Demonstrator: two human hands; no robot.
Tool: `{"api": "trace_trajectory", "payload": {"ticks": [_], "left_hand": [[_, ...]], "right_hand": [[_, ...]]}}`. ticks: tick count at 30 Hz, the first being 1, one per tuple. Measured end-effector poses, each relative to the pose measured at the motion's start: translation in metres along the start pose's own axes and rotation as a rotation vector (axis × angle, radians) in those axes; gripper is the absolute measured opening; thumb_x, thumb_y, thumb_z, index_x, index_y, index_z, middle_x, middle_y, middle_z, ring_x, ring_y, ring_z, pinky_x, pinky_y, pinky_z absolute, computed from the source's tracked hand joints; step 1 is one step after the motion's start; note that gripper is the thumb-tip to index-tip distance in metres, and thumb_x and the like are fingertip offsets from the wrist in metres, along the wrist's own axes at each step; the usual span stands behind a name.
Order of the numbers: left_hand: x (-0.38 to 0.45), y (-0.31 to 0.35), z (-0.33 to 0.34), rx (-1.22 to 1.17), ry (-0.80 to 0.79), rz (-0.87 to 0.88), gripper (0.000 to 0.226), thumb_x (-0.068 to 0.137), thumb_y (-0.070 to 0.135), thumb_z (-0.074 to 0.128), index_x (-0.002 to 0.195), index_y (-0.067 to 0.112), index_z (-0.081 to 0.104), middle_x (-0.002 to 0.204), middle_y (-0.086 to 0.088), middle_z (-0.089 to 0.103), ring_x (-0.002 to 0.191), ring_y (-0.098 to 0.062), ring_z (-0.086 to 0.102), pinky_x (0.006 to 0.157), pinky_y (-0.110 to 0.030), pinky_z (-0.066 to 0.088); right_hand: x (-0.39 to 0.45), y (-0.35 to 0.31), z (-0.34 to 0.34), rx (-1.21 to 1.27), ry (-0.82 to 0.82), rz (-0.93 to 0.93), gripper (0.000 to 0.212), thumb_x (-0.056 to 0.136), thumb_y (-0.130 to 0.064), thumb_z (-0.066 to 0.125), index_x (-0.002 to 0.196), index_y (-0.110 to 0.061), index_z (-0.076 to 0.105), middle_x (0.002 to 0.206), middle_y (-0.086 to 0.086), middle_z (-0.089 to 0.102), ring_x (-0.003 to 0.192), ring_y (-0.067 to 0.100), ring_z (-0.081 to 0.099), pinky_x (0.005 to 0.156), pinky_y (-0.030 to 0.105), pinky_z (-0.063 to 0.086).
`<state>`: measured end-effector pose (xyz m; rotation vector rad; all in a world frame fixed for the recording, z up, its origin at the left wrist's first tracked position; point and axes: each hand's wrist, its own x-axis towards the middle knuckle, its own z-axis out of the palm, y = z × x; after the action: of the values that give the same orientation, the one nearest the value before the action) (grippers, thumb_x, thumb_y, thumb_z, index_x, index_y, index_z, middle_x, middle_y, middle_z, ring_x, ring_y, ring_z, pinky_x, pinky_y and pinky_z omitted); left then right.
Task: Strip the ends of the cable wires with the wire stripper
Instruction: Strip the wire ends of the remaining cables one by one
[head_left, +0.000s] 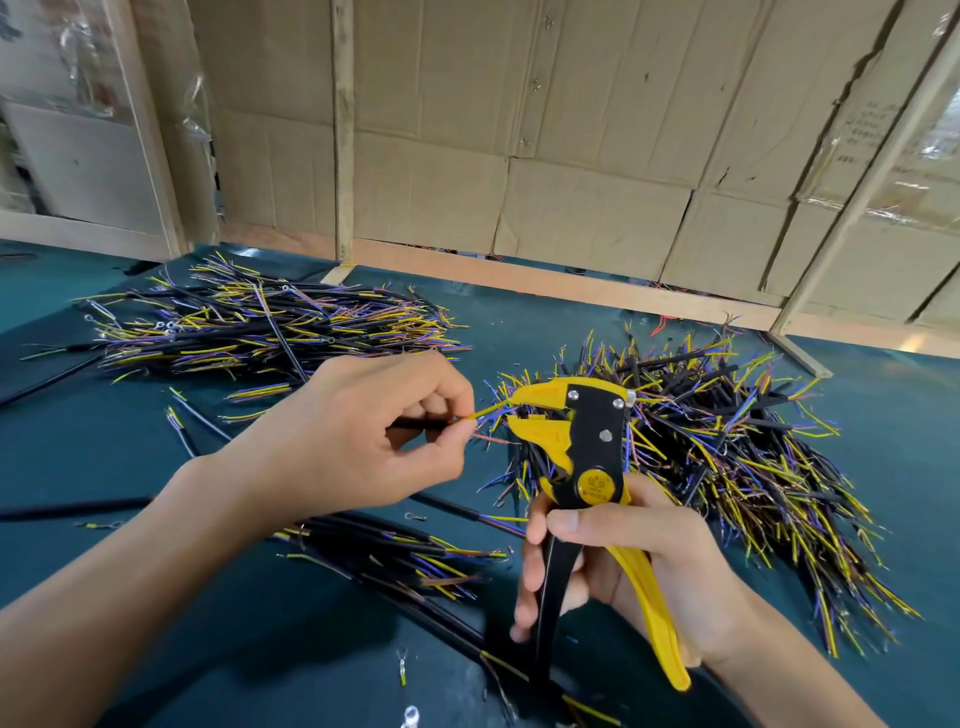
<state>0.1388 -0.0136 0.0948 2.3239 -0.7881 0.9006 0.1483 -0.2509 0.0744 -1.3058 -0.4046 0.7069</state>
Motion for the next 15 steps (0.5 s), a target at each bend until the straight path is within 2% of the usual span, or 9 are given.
{"api": "trace_trajectory", "payload": {"ticks": [6,11,15], "left_hand": [[0.0004,-0.0009,-0.0048,-0.022,-0.037,0.025,0.008,0.082,0.023,0.066,0.083,0.015,0.064,0.07,0.018,0.049,0.062,-0.004,0.045,0.059,-0.008,0.037],[-0.0001,-0.0009,-0.0053,-0.015,-0.059,0.034,0.009,0.078,0.013,0.073,0.082,0.013,0.065,0.07,0.015,0.053,0.056,-0.01,0.045,0.053,-0.013,0.039],[0.0001,-0.0019,-0.0052,-0.028,-0.042,0.048,0.008,0.083,0.021,0.069,0.084,0.014,0.065,0.072,0.014,0.055,0.055,-0.013,0.048,0.054,-0.018,0.042]], "right_hand": [[0.0007,0.0003,-0.001,-0.01,-0.01,0.013,0.028,0.072,-0.015,0.076,0.086,0.007,0.068,0.075,0.03,0.061,0.067,0.045,0.065,0.071,0.06,0.056],[-0.0005,-0.0002,-0.0014,-0.01,-0.024,0.022,0.028,0.073,-0.014,0.075,0.087,0.009,0.067,0.074,0.029,0.06,0.067,0.045,0.065,0.07,0.057,0.056],[0.0,0.0002,-0.0015,-0.055,-0.04,0.034,0.026,0.076,-0.013,0.073,0.086,0.009,0.066,0.074,0.03,0.06,0.067,0.045,0.067,0.068,0.053,0.058]]}}
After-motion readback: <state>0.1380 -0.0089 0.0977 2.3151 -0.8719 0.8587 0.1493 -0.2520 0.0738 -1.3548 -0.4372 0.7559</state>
